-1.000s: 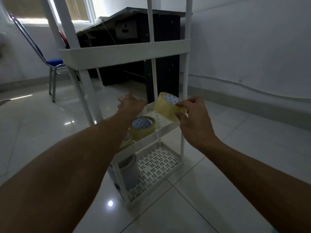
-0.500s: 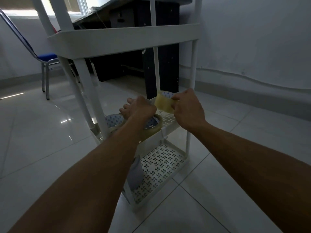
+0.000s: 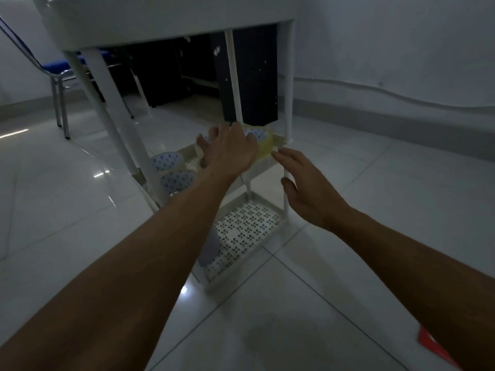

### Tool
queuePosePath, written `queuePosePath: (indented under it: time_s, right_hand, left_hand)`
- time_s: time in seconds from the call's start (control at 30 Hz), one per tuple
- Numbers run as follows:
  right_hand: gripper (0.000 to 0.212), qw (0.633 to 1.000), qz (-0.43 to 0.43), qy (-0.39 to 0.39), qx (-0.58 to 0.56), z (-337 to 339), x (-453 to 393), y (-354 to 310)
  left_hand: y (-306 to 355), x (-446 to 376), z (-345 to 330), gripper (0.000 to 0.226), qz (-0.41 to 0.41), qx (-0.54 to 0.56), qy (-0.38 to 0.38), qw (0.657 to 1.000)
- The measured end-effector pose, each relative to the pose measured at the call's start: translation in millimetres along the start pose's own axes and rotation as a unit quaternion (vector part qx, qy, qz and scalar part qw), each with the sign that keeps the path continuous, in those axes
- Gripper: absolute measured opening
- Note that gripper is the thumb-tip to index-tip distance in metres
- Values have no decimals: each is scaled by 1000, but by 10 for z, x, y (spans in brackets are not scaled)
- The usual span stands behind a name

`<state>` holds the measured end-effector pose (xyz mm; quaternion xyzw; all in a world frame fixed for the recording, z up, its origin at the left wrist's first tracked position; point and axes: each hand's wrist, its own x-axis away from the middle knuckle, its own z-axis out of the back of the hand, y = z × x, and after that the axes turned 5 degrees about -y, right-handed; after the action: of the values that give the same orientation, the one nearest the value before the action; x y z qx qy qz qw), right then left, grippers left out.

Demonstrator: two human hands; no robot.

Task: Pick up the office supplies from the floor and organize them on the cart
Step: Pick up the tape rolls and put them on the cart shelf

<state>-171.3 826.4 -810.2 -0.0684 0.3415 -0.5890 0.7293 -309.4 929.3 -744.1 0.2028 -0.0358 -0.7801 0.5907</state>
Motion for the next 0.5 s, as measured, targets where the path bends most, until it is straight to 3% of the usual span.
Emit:
queuePosePath:
  time_s: [0.13, 0.2, 0.33, 0.5]
  right_hand:
    - [54, 998, -60, -5, -17, 111, 812, 10]
    - [52, 997, -75, -31, -7, 208, 1259, 45]
    - [44, 993, -107, -56, 17, 566, 2133, 178]
    - [34, 983, -145, -82, 73, 1129, 3185, 402]
  left_hand:
    - [189, 318, 97, 35, -125, 2, 74, 989]
    - [305, 524, 119, 35, -173, -10, 75, 982]
    - [729, 1197, 5, 42, -247, -38, 49, 967]
    - [1279, 2125, -281, 39, -301, -49, -37, 952]
